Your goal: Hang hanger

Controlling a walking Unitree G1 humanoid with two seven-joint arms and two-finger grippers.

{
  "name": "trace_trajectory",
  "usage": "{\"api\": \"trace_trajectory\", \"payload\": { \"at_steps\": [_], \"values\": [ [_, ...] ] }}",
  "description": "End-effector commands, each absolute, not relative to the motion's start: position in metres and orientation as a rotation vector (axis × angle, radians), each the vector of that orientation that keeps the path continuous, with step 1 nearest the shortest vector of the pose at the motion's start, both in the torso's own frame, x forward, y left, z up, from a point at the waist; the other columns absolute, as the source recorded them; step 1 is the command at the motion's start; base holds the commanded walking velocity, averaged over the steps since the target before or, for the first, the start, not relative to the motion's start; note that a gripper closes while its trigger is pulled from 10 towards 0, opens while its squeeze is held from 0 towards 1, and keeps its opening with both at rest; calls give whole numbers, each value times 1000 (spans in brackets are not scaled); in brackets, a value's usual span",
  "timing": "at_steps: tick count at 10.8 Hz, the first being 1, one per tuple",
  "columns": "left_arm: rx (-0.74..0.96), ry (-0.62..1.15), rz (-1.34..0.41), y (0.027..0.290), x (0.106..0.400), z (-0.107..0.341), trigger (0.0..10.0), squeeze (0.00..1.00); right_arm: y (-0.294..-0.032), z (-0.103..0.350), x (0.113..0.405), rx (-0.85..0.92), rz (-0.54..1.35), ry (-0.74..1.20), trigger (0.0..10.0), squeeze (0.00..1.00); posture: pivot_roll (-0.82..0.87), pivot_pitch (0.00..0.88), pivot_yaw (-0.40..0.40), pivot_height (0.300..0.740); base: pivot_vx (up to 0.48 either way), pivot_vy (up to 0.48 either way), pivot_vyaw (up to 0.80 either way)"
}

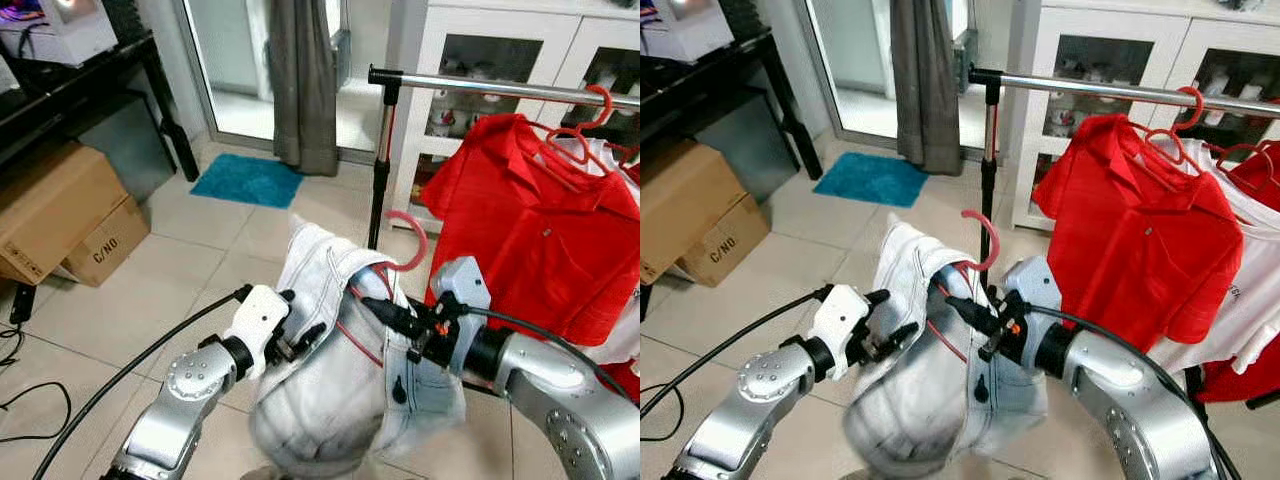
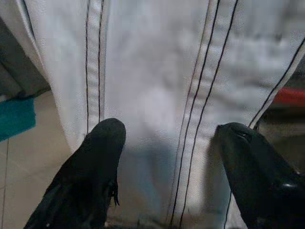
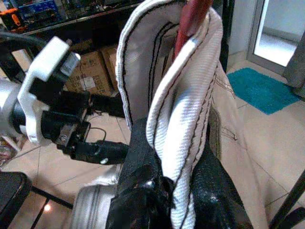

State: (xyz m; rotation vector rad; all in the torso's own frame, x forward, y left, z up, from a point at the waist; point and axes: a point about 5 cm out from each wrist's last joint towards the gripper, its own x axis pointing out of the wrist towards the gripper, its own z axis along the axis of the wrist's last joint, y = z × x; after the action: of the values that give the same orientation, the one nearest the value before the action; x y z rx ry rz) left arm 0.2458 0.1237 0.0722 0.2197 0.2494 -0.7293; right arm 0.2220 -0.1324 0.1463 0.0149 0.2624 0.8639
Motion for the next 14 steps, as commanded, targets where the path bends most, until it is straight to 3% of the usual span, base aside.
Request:
{"api": "trace_trajectory", "payload": {
  "at_steps": [1, 4, 6, 7, 8, 11, 13, 14],
  "values": [
    [235, 255, -692, 130, 249, 71, 0, 0, -130, 162, 223, 18, 883, 188, 0, 0, -60, 21, 67, 740, 0, 0, 0],
    [230, 206, -683, 134, 252, 75, 0, 0, -130, 163, 227, 21, 871, 180, 0, 0, -59, 14, 66, 740, 0, 0, 0],
    [295, 134, -857, 119, 237, 79, 0, 0, -130, 163, 231, 25, 844, 179, 0, 0, -58, 11, 69, 740, 0, 0, 0],
    [319, 109, -861, 118, 236, 79, 10000, 0, -129, 163, 231, 27, 844, 179, 0, 0, -58, 11, 69, 740, 0, 0, 0],
    [324, 74, -897, 113, 236, 81, 10000, 1000, -127, 163, 231, 32, 847, 178, 0, 0, -56, 13, 67, 740, 0, 0, 0],
    [501, 101, -891, 113, 240, 70, 10000, 1000, -125, 165, 231, 44, 854, 171, 0, 0, -61, 15, 66, 740, 0, 0, 0],
    [695, 69, -749, 124, 254, 68, 10000, 1000, -126, 166, 231, 60, 846, 163, 0, 0, -67, 12, 71, 740, 0, 0, 0],
    [762, 47, -592, 139, 262, 72, 10000, 1000, -126, 167, 231, 68, 843, 159, 0, 0, -70, 9, 72, 740, 0, 0, 0]
  ]
}}
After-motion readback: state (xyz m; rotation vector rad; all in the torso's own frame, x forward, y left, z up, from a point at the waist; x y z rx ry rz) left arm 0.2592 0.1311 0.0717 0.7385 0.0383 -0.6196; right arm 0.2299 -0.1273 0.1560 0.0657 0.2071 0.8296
